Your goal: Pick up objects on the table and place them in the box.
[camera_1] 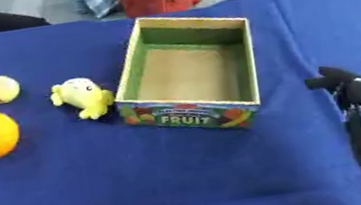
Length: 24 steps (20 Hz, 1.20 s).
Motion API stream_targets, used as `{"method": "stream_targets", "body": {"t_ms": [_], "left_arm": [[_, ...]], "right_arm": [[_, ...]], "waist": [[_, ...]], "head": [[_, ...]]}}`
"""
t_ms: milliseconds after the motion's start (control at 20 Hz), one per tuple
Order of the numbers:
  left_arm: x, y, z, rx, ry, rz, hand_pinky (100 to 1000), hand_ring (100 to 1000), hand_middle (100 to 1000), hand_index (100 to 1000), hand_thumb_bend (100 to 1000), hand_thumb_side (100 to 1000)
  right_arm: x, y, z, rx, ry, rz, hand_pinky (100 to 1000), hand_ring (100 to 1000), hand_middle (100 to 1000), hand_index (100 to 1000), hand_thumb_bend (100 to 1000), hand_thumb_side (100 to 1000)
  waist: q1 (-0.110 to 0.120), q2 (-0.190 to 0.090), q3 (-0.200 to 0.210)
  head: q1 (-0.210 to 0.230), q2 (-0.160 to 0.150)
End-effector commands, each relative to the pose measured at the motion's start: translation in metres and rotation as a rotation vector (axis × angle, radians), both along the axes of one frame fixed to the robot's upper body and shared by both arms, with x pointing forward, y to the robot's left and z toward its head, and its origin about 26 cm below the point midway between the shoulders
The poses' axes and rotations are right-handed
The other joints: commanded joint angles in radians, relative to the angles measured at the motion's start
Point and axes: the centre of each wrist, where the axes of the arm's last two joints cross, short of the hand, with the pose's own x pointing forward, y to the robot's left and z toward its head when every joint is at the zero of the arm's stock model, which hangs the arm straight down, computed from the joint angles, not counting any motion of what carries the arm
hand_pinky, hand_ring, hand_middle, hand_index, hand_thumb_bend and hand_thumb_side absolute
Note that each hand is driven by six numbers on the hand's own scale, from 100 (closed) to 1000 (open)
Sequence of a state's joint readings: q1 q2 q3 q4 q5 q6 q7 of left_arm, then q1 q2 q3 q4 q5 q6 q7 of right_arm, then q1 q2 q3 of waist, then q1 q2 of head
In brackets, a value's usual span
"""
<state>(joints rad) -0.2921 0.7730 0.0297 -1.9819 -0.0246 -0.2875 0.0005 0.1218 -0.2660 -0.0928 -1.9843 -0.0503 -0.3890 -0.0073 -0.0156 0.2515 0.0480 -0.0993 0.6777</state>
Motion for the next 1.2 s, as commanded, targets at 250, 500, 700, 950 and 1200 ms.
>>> {"method": "stream_targets", "body": {"t_ms": [250, 500, 700, 950, 1200], "left_arm": [[-0.003, -0.002, 0.023, 0.318, -0.027, 0.097, 764, 701, 761, 910, 100, 1000], [-0.003, -0.006, 0.032, 0.513, -0.021, 0.145, 789, 739, 785, 933, 103, 1000], [-0.003, -0.008, 0.040, 0.614, -0.035, 0.163, 803, 760, 798, 946, 136, 1000], [-0.004, -0.011, 0.048, 0.782, -0.041, 0.183, 818, 784, 814, 975, 230, 1000], [-0.004, -0.016, 0.050, 0.903, -0.019, 0.191, 837, 807, 835, 1000, 277, 1000]], "right_arm": [[-0.003, -0.008, 0.007, -0.015, -0.019, 0.007, 950, 784, 639, 841, 100, 1000], [-0.004, -0.008, 0.006, -0.016, -0.015, 0.005, 950, 783, 637, 841, 100, 1000], [-0.004, -0.008, 0.006, -0.019, -0.013, 0.005, 950, 782, 636, 841, 100, 1000], [-0.004, -0.007, 0.005, -0.028, -0.010, 0.011, 950, 781, 635, 841, 100, 1000], [-0.004, -0.007, 0.005, -0.035, -0.009, 0.017, 950, 781, 635, 841, 100, 1000]], "waist": [[-0.001, -0.028, 0.001], [0.000, -0.031, 0.001], [0.002, -0.031, 0.000], [0.005, -0.029, -0.007], [0.007, -0.028, -0.014]], "head": [[-0.004, 0.016], [-0.007, 0.013], [-0.007, 0.008], [-0.004, 0.000], [0.001, -0.008]]}}
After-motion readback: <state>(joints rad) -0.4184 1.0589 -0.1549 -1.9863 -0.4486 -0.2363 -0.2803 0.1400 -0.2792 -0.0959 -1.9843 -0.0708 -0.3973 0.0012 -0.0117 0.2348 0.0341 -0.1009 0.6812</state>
